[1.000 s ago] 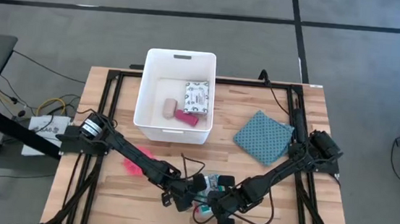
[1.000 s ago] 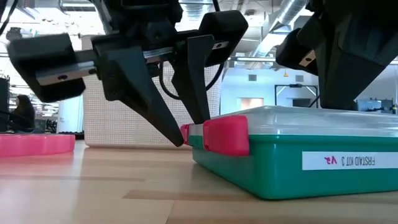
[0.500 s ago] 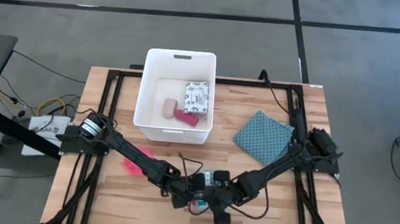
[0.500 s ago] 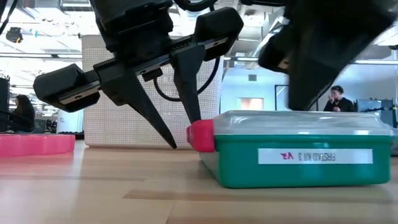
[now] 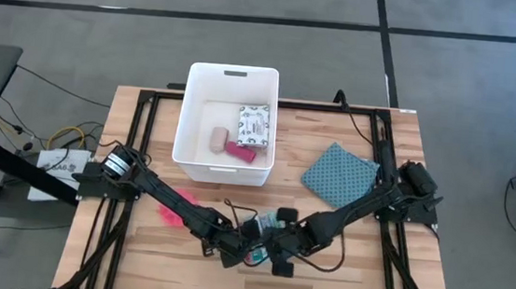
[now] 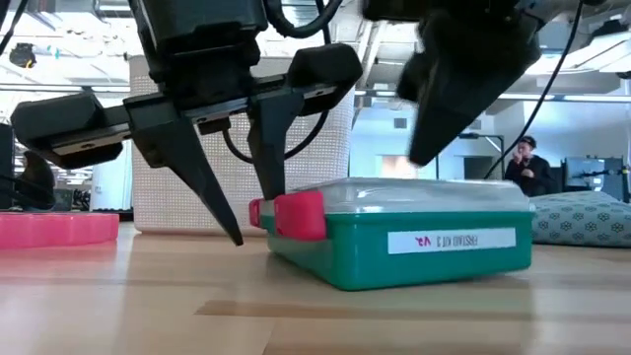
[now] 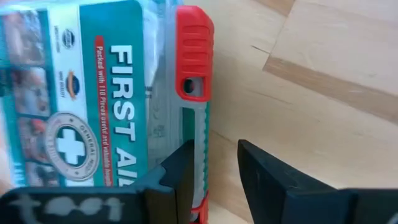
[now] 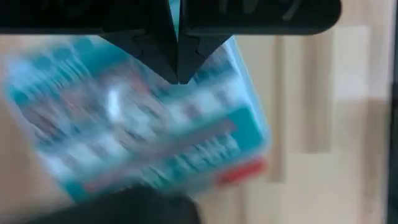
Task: Pick & place medical supplies in basket/bin
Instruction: Put the first aid kit box into the white bin
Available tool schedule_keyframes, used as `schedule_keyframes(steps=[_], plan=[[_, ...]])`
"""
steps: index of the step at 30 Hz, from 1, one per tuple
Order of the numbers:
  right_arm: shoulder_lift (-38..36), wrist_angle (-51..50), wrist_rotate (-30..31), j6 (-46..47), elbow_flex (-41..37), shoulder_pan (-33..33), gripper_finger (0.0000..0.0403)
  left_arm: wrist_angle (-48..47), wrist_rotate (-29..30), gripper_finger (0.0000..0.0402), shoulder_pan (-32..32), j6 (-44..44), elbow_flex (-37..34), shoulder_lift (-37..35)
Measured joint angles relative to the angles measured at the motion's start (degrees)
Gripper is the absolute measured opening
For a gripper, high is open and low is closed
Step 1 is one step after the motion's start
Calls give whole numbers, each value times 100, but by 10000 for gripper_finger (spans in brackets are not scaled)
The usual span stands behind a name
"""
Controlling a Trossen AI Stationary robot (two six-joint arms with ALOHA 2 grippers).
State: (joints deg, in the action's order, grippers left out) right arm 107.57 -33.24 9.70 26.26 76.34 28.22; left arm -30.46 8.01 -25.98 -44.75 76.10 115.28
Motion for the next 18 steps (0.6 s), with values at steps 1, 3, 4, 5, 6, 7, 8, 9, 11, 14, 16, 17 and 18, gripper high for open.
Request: schedule_keyframes(steps=[1,3,4,5,6,7,8,9,11,14,16,17,18], plan=[[-72,-162,122,133,0,33,0,25,6,105,-6,57,-3,4],[-192,-480,442,459,7,127,0,63,28,105,-6,166,-7,9],[-244,-674,609,649,10,174,0,62,29,105,-11,206,-12,11],[-296,-838,760,825,13,215,0,56,27,105,-13,245,-13,13],[-334,-992,903,989,26,255,0,56,23,105,-3,272,-12,13],[-350,-1098,1003,1133,42,292,0,57,11,105,6,289,-10,13],[-351,-1180,1071,1219,44,326,0,57,-3,103,12,292,-10,13],[-340,-1250,1107,1272,40,353,0,61,-8,99,16,292,-10,13],[-328,-1247,1145,1282,31,387,0,120,22,84,26,296,-12,13],[-329,-1238,1152,1296,31,424,0,304,114,43,40,347,-14,15],[-328,-1243,1158,1294,31,440,0,413,258,13,40,459,-14,22],[-328,-1246,1158,1294,30,440,0,434,292,9,40,559,-14,24],[-326,-1255,1156,1294,28,440,0,437,336,8,37,638,-7,29]])
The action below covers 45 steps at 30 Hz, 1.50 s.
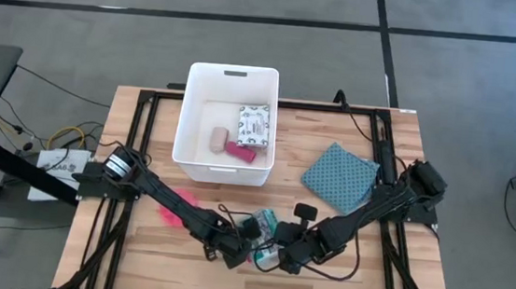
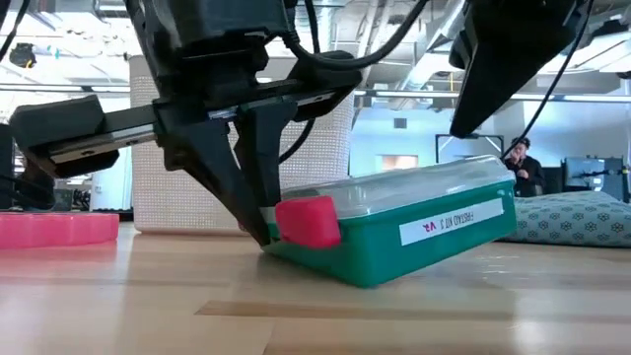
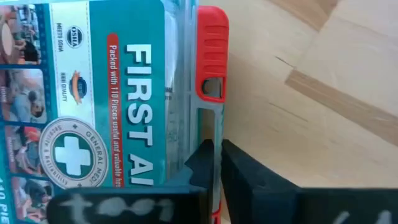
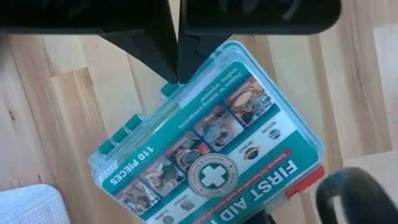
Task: Pick & place medical supplies in basket/bin
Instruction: Put the first aid kit box into the white bin
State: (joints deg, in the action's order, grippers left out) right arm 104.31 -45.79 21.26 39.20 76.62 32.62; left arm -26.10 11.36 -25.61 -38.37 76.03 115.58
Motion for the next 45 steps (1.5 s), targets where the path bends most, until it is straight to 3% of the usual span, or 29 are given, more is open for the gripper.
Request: schedule_keyframes(steps=[7,13,18,22,27,33,37,42,45], plan=[[7,-47,0,11,-9,18,0,-960,312,3,-197,542,751,39],[5,-159,78,363,-7,357,0,-2792,655,2,-466,1571,1957,34],[25,-215,-46,586,-17,785,0,-4150,2172,1,-838,2238,2921,6],[25,-158,284,635,-20,942,0,-5321,3432,1,-1014,2742,3626,6],[25,-154,443,836,-20,979,0,-6218,4268,0,-852,2968,4405,-12],[25,-154,456,763,-20,823,0,-6382,4057,0,73,2355,5006,-87],[25,-111,456,773,-20,789,0,-6390,3284,0,1211,2295,5141,-204],[89,-111,456,881,-23,932,0,-6391,1707,0,2792,2543,5123,-211],[189,-105,457,881,-21,1030,0,-6082,1293,1,3543,2774,4865,-219]])
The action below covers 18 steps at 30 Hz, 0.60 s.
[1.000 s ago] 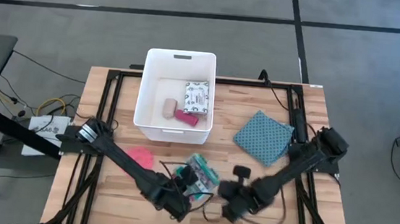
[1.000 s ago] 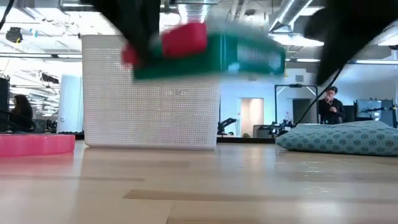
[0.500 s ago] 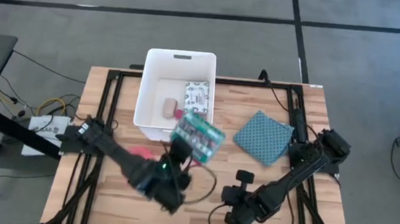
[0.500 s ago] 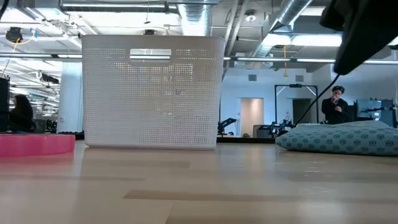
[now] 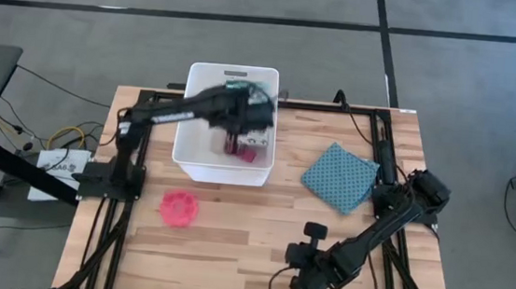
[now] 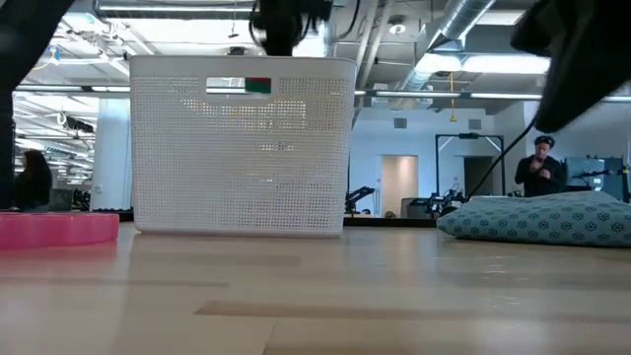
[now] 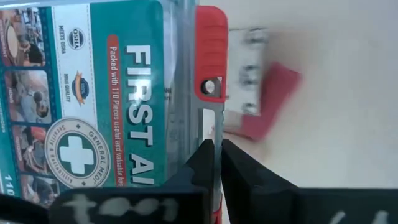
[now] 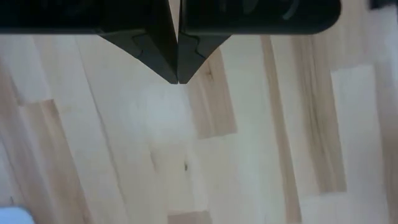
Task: Pick & place medical supplies in basket/bin
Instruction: Put the first aid kit box into the white bin
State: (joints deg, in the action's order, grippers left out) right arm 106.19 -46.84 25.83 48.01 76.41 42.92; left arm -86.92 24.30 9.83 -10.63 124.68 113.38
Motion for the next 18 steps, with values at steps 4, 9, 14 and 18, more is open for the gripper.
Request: schedule_keyframes(steps=[4,9,14,18], plan=[[0,13,9,15,-1,105,0,88,-331,8,604,327,-510,24],[2,-3,170,13,-3,135,0,547,-796,14,853,170,-1489,20],[2,106,148,15,-3,131,0,1521,-693,17,896,-448,-2456,26],[2,119,139,13,-3,133,0,1692,-768,30,898,-516,-2675,31]])
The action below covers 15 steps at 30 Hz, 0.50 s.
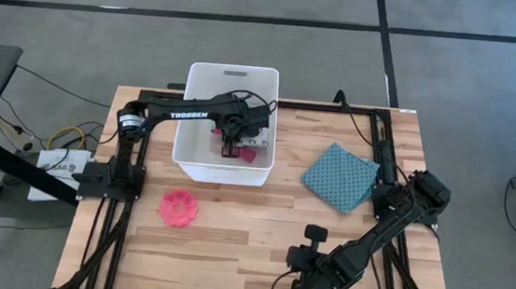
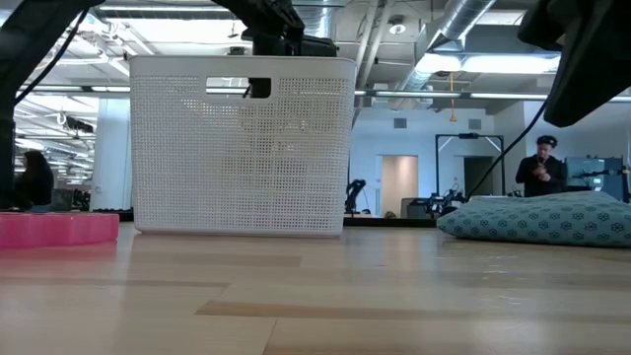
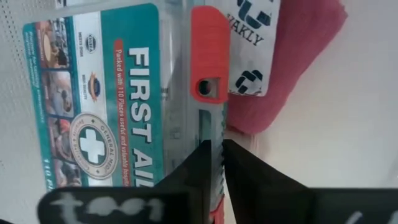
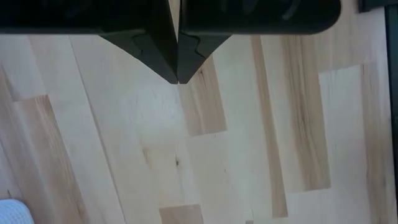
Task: Pick & place medical supplies in basket/bin
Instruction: Put the first aid kit box into the white bin
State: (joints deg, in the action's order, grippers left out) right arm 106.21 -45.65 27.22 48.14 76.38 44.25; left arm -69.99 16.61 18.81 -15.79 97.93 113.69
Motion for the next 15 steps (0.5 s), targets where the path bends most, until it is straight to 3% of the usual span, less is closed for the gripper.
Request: schedule_keyframes(steps=[6,11,15], plan=[[0,-13,-10,0,0,-24,0,-75,-12,67,-4,97,0,-4],[0,-13,-12,-2,0,-24,0,-142,-574,107,-12,215,41,-4],[0,-12,-12,-2,0,-24,0,-472,-98,133,-94,214,295,-63]])
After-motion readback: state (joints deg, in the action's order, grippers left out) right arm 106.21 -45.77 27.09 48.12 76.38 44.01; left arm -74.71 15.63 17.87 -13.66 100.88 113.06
